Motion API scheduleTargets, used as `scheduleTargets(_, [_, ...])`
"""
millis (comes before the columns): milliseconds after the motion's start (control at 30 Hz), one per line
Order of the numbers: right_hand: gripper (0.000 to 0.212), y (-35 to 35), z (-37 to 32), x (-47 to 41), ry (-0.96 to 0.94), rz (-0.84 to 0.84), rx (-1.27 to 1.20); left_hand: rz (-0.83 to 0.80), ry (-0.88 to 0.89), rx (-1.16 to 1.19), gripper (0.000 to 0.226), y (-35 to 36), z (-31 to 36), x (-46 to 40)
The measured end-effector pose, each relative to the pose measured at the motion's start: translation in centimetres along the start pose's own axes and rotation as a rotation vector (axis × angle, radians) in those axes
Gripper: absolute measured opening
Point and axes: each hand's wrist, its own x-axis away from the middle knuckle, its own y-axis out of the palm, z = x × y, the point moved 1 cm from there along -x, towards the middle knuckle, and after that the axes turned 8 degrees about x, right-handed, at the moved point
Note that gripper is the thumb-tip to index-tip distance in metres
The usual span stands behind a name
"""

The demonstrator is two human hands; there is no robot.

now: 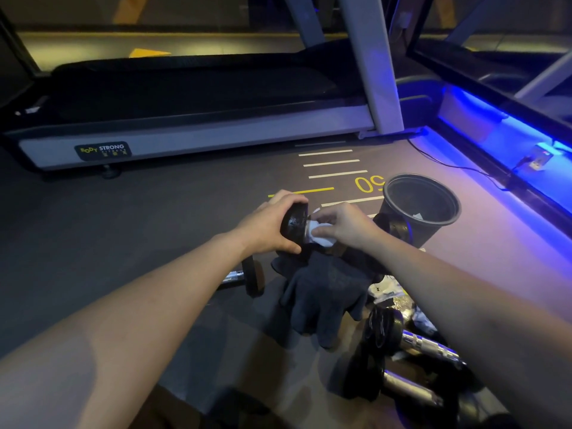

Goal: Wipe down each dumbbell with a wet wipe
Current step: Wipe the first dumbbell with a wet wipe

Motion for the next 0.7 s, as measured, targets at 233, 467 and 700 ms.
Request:
scheduleTargets(233, [0.037, 0.5, -0.4, -0.2, 0.066, 0.037, 0.01, 0.009, -0.014, 0.008, 0.097, 0.0, 0.2, 0.1])
scheduleTargets(467, [0.037, 1.4, -1.0, -0.3, 0.056, 0.068, 0.216, -0.005, -0.017, -0.025, 0.098, -0.2, 0.4, 0.3])
scheduleTargets(700, [0.035, 1.3, -1.8, -0.2, 0.009, 0.062, 0.301, -0.027, -0.02, -0.073, 0.103, -0.3, 0.1, 0.4])
